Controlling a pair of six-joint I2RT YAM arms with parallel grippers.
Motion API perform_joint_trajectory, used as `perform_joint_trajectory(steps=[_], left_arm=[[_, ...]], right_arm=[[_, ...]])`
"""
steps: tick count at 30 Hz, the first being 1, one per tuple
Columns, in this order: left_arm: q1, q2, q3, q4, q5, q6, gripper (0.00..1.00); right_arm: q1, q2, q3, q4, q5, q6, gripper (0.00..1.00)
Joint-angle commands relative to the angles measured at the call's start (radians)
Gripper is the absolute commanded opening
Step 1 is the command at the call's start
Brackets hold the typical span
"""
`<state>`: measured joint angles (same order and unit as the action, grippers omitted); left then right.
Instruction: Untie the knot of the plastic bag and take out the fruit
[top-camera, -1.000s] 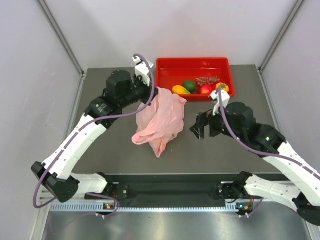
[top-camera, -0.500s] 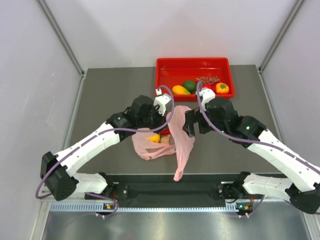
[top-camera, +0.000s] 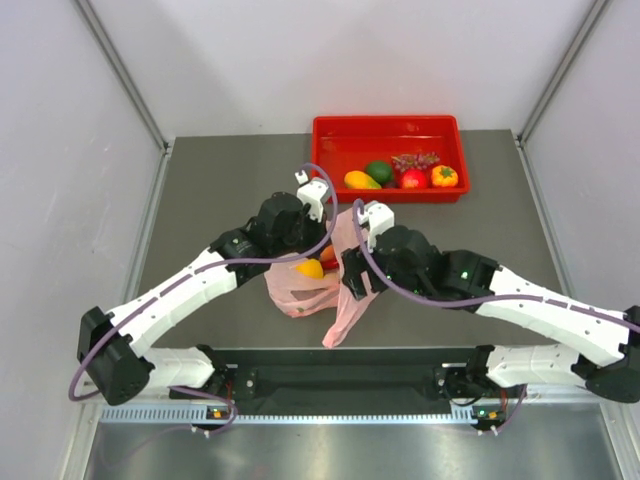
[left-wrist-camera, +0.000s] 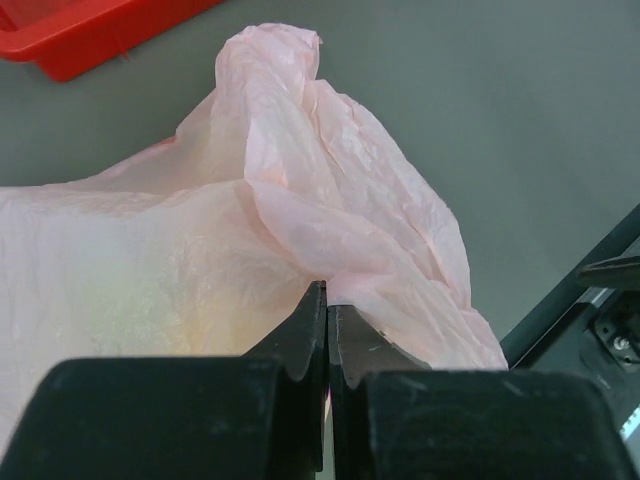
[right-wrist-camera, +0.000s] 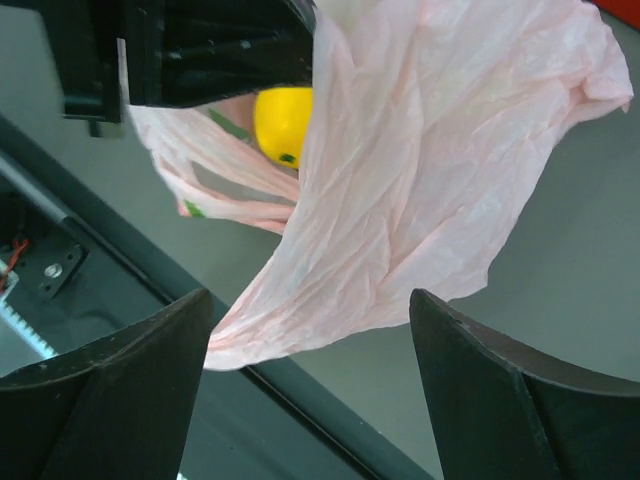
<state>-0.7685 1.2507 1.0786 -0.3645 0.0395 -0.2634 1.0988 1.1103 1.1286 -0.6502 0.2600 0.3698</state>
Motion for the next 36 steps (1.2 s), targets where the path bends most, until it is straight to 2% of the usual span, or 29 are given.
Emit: perform_joint_trajectory(steps=[1, 3, 8, 10, 11, 14, 15, 18, 26, 31, 36], left_arm=[[-0.003, -0.024, 0.006, 0.085, 0.002, -0.051, 0.0], [-0.003, -0.02, 0.003, 0.094, 0.011, -0.066, 0.0], [-0.003, -0.03, -0.011, 0.105, 0.019, -0.083, 0.0], [-0.003, -0.043, -0.016, 0.101, 0.01, -0.083, 0.0], [-0.003, -0.048, -0.02, 0.093, 0.002, -0.083, 0.0], [-0.003, -0.074, -0.035, 0.09, 0.005, -0.079, 0.0], [-0.003, -0.083, -0.039, 0.088, 0.013, -0.077, 0.0], [-0.003, -0.091, -0.055, 0.084, 0.051, -0.086, 0.0], [-0.005, -0.116, -0.132, 0.119, 0.12, -0.157, 0.0], [-0.006, -0.125, -0.137, 0.147, 0.106, -0.198, 0.0], [-0.006, -0.111, -0.118, 0.196, 0.088, -0.24, 0.0]], right_arm=[[0.059, 0.051, -0.003, 0.011, 0.203, 0.075, 0.8], [0.078, 0.086, 0.006, 0.006, 0.267, 0.121, 0.87], [0.085, 0.149, -0.003, 0.012, 0.39, 0.205, 0.87], [0.085, 0.184, -0.007, -0.018, 0.483, 0.263, 0.76], [0.076, 0.189, -0.012, -0.055, 0.505, 0.28, 0.64], [0.033, 0.178, -0.064, -0.052, 0.496, 0.294, 0.43], [0.023, 0.168, -0.09, -0.052, 0.495, 0.288, 0.25], [-0.026, 0.128, -0.122, -0.052, 0.499, 0.242, 0.01], [-0.253, 0.048, -0.142, -0.009, 0.483, -0.021, 0.01], [-0.375, 0.031, -0.139, 0.024, 0.444, -0.146, 0.08], [-0.496, 0.017, -0.116, 0.072, 0.397, -0.258, 0.22]])
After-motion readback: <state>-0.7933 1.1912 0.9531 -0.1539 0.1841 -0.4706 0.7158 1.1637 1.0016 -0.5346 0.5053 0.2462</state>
